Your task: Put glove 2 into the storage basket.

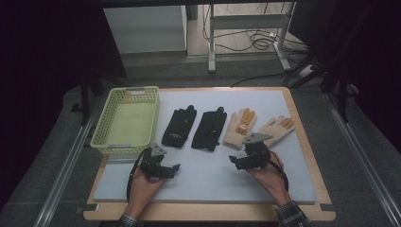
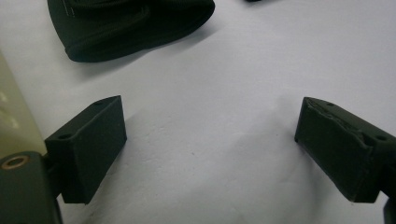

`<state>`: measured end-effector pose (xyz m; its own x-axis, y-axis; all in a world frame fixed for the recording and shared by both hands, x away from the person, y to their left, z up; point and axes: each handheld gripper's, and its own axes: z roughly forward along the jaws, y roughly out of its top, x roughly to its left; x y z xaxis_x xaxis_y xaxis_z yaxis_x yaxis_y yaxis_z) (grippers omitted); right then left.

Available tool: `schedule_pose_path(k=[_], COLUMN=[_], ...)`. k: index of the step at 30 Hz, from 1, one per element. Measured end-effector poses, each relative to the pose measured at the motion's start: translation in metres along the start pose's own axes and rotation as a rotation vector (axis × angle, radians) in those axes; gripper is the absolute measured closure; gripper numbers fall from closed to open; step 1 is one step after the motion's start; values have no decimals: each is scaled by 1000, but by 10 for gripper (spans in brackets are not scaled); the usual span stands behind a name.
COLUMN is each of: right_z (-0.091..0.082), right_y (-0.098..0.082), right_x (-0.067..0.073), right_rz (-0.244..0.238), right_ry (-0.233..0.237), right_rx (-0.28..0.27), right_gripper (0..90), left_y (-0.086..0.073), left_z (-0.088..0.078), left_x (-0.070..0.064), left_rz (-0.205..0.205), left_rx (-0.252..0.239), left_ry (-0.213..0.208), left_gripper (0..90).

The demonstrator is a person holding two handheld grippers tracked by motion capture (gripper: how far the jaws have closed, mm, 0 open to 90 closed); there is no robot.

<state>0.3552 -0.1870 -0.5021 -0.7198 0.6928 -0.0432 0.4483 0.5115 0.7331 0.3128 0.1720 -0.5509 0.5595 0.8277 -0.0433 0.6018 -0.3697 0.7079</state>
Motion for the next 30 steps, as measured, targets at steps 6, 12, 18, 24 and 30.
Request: schedule_pose_path(k=[6,12,18,24,30], right_z=[14,32,50,69,87], right_y=[13,31,48,62,76], right_x=[1,3,4,2,-4], right_rz=[-3,-22,-30,-38,-18], right_ry=[26,39,42,21,23], right_rx=[3,4,4,15,10], right_gripper=[187,223,285,396,458], left_y=[0,0,0,0,0], left_z=[0,0,0,0,0], left_x=[0,0,0,0,0], left_rz=[-1,0,-1,-1,-1], left_rx=[0,0,0,0,0], left_ry=[0,0,0,0,-1], left_gripper=[88,88,88,88,88])
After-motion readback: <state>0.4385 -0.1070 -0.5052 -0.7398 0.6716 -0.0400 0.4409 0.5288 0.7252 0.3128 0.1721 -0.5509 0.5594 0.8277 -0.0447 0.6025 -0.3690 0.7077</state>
